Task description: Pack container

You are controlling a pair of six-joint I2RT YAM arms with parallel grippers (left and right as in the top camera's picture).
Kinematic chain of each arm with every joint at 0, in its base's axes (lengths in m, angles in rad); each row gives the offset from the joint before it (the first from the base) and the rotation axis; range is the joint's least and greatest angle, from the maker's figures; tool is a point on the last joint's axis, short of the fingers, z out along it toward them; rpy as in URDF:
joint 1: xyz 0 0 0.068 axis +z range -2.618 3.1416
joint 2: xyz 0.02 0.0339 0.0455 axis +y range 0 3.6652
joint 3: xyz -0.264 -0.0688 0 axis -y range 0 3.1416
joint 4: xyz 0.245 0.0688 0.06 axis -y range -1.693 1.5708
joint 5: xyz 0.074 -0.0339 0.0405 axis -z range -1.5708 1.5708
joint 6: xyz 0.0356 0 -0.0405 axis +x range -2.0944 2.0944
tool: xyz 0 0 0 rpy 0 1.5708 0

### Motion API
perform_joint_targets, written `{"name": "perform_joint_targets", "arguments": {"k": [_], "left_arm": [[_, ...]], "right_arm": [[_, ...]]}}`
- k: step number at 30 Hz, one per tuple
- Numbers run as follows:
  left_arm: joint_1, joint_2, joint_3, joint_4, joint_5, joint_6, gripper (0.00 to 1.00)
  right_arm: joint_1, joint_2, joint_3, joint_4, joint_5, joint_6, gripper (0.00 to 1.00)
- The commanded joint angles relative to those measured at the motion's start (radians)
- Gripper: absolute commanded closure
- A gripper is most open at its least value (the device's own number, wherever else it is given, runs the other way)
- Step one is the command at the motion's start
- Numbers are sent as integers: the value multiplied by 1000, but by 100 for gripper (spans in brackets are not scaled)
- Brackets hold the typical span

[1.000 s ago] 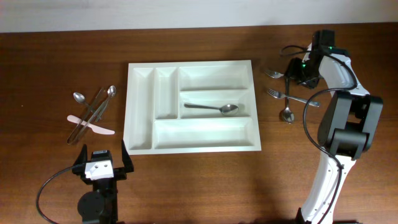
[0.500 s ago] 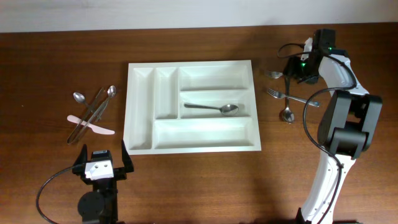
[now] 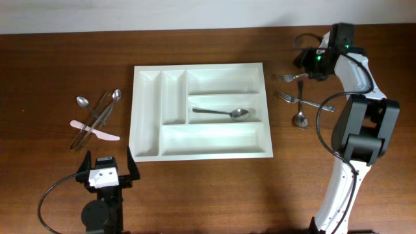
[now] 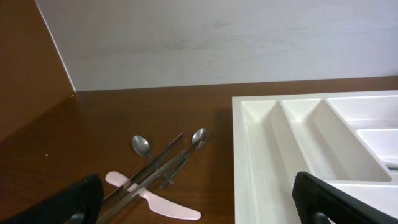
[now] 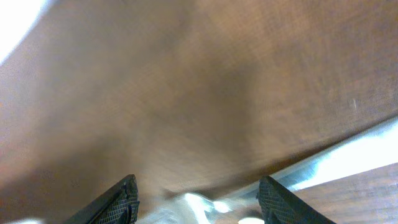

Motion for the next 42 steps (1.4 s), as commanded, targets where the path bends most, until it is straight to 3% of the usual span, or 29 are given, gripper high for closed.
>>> {"name": "perform_joint_targets", "arguments": {"k": [1,7,22,33,35,42], "left_arm": [[5,-10,-2,-5,11,10,1],[5,-10,-2,-5,11,10,1],[5,-10,-2,-5,11,10,1],[5,-10,-2,-5,11,10,1],[5,-10,-2,-5,11,10,1],[5,-10,-2,-5,11,10,1]], "right_arm": [[32,6,85,3,-2,121,38],[97,6,103,-68,105,256,40],[164,7,103,-213,299,24,41],[168,8,101,-248,327,-3,40],[168,10,101,-256,348,19,40],[189,10,101,-238,491,308,36]]}}
